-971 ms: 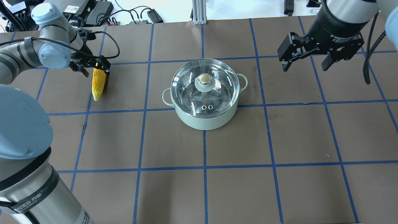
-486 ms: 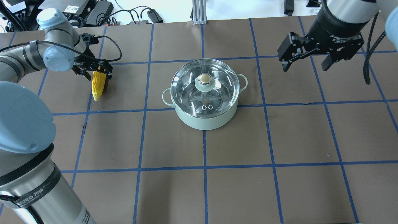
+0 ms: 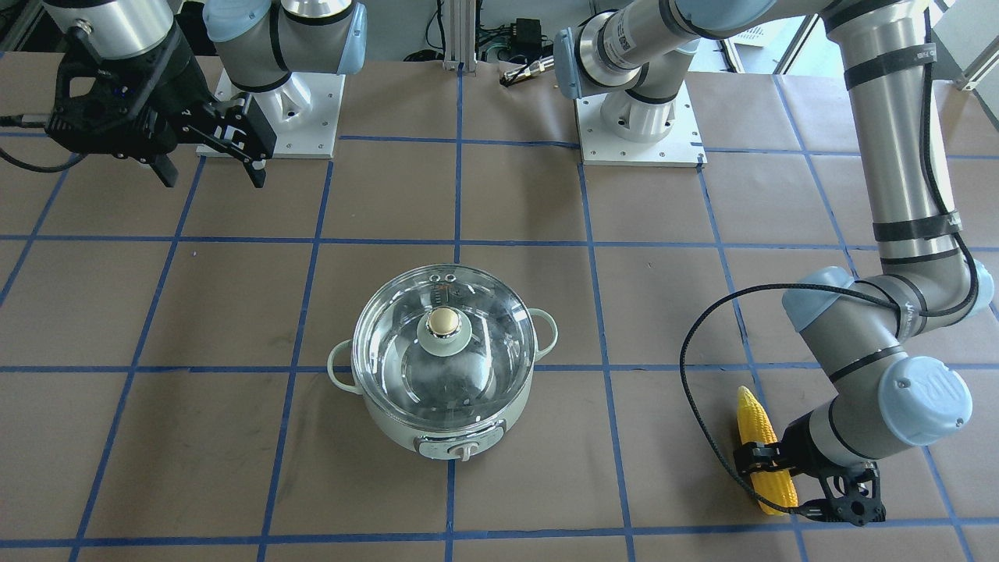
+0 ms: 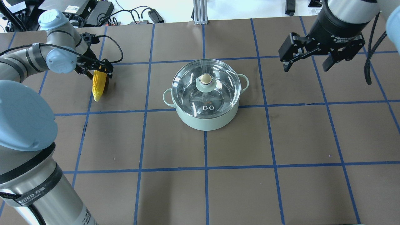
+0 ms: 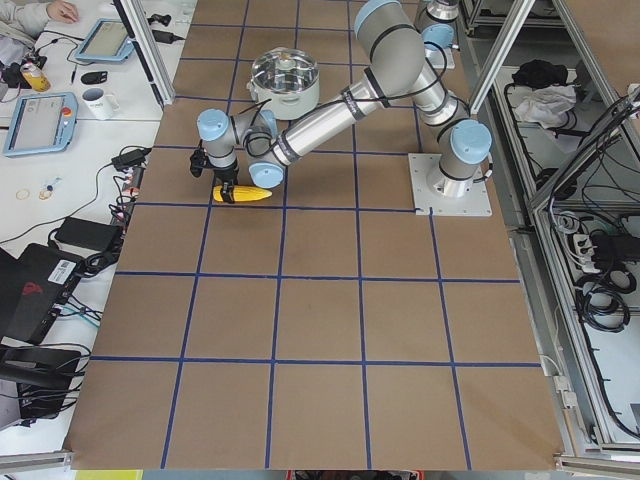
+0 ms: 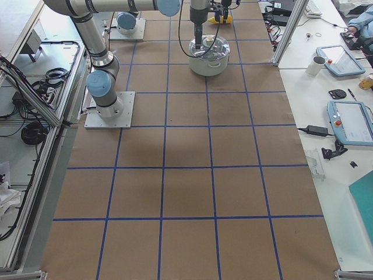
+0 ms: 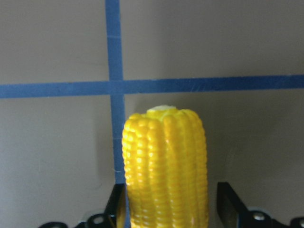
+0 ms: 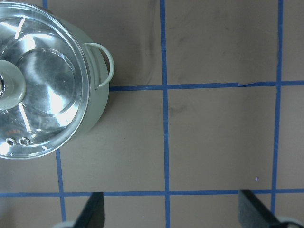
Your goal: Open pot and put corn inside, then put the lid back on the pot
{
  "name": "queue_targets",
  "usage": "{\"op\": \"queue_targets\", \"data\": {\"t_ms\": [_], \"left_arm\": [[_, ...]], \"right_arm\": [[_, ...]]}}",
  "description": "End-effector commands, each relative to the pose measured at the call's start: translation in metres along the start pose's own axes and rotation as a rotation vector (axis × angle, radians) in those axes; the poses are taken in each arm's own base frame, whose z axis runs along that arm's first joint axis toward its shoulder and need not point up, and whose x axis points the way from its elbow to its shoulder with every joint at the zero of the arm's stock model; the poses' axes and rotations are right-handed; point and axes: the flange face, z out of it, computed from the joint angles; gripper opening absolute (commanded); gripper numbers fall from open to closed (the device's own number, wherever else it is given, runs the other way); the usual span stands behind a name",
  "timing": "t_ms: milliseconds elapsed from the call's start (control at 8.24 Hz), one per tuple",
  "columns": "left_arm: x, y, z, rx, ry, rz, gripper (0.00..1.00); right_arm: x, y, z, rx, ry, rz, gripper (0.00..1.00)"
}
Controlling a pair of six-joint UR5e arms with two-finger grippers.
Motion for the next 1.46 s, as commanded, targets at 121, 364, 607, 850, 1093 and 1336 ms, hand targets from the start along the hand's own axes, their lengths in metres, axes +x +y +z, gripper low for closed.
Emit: {"op": "queue_targets", "data": {"t_ms": [121, 364, 607, 850, 1093, 1336], "left_arm": [[-0.002, 0.003, -0.016, -0.007, -0.025, -0.008, 0.0], [0.001, 0.011, -0.047, -0.025, -0.024, -0.027, 0.0], [0.012, 0.017, -0.077, -0.019, -0.064, -0.087, 0.0], [0.041, 0.022, -0.098, -0.014, -0.06, -0.061, 0.0], [0.096, 0.026, -0.121, 0.017, -0.056, -0.087, 0.0], [0.164, 0.034, -0.138, 0.045, -0.051, -0.11, 0.0]], "right_arm": [[-0.099, -0.07, 0.082, 0.03, -0.056, 0.017, 1.0], [-0.177, -0.087, 0.151, 0.076, -0.033, 0.066, 1.0], [-0.199, -0.088, 0.169, 0.098, -0.04, 0.094, 1.0], [-0.217, -0.078, 0.173, 0.096, -0.027, 0.083, 1.0], [-0.221, -0.071, 0.175, 0.093, -0.018, 0.073, 1.0], [-0.226, -0.065, 0.176, 0.082, 0.016, 0.056, 0.93]]}}
